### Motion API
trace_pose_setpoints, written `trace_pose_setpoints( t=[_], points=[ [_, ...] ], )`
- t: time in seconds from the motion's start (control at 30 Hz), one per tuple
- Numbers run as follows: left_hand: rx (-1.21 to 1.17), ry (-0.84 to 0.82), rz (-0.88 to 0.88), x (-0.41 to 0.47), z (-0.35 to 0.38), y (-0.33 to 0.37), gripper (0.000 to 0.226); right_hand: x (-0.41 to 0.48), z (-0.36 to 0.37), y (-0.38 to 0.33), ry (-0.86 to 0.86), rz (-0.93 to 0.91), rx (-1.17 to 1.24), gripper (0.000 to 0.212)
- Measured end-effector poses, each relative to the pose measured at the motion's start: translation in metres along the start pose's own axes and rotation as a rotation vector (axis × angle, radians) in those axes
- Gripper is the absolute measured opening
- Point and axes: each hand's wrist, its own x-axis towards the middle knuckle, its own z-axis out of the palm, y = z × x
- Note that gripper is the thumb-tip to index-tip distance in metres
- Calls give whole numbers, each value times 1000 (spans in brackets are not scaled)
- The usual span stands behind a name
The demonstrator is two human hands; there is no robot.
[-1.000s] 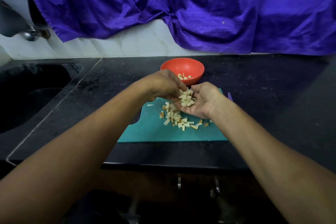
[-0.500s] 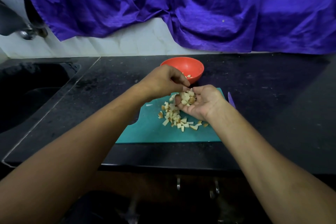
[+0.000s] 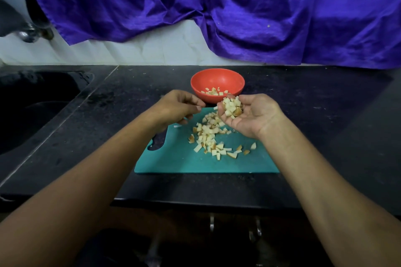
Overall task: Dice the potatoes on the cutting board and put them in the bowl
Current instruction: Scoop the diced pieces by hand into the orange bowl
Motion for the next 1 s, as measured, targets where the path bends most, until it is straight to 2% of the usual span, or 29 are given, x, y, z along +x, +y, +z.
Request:
trace_pose_setpoints(
  t=[0.23,0.37,0.5,0.67,0.8,0.9,1.0],
  points=[
    [-53,-10,-42,19,8,-8,12,22,25,-26,31,-54,-43,30],
    [-88,-20,-45,32,10,-14,11,52,51,-43,65,-130,-159,35],
    [-104,-40,-57,41,11,-24,11,76,68,-53,29,-114,-481,51],
    [-132,-46,-69,45,11,-35,12,79,89,-61,41,-112,-916,47],
    [-123,-60,-62,43,12,-36,14,81,97,-59,60,-263,-1085,42],
    [-132,-57,-47,41,13,-39,15,90,99,-53,64,-459,-1113,27],
    [-124,-52,-16,39,13,-42,15,93,97,-49,123,-736,-1207,25]
  ],
)
